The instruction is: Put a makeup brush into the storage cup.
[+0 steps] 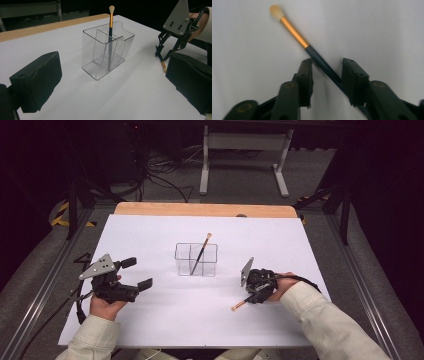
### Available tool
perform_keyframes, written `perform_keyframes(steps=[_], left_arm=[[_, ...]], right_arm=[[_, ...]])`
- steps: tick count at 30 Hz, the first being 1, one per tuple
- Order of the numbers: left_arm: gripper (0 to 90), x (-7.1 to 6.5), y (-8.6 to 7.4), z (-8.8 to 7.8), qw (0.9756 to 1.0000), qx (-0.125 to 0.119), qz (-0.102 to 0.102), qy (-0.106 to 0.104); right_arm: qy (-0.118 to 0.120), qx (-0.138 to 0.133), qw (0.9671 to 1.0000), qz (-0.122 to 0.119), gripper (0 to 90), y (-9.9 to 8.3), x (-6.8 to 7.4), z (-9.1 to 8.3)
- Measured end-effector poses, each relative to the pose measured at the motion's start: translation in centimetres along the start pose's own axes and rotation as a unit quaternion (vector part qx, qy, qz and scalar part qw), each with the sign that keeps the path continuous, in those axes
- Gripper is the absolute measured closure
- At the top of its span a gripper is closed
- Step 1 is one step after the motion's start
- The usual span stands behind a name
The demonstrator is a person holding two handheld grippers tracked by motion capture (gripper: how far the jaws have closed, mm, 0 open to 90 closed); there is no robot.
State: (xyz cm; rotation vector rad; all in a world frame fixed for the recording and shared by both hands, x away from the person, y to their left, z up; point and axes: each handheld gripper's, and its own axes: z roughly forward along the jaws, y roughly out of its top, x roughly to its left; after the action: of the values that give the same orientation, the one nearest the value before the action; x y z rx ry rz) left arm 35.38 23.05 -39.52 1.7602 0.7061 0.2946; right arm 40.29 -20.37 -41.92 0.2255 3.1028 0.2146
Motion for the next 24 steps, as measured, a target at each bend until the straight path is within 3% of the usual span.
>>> perform_keyframes(steps=[5, 17, 24], left_arm=[[1.2, 0.0, 0.0, 0.0, 1.0, -0.003, -0.001, 0.0], [1.4, 0.1, 0.0, -0.1, 1.0, -0.002, -0.005, 0.001], [1.4, 0.1, -0.1, -0.1, 1.0, -0.002, -0.005, 0.001]], right_arm=[[0.007, 0.02, 0.9997, -0.013, 82.4, 0.4, 0.3, 0.0], [0.012, 0.032, 0.9994, -0.002, 83.1, 0.7, 0.2, -0.1], [-0.001, 0.002, 1.0, 0.007, 83.1, 0.4, 0.4, -1.3]])
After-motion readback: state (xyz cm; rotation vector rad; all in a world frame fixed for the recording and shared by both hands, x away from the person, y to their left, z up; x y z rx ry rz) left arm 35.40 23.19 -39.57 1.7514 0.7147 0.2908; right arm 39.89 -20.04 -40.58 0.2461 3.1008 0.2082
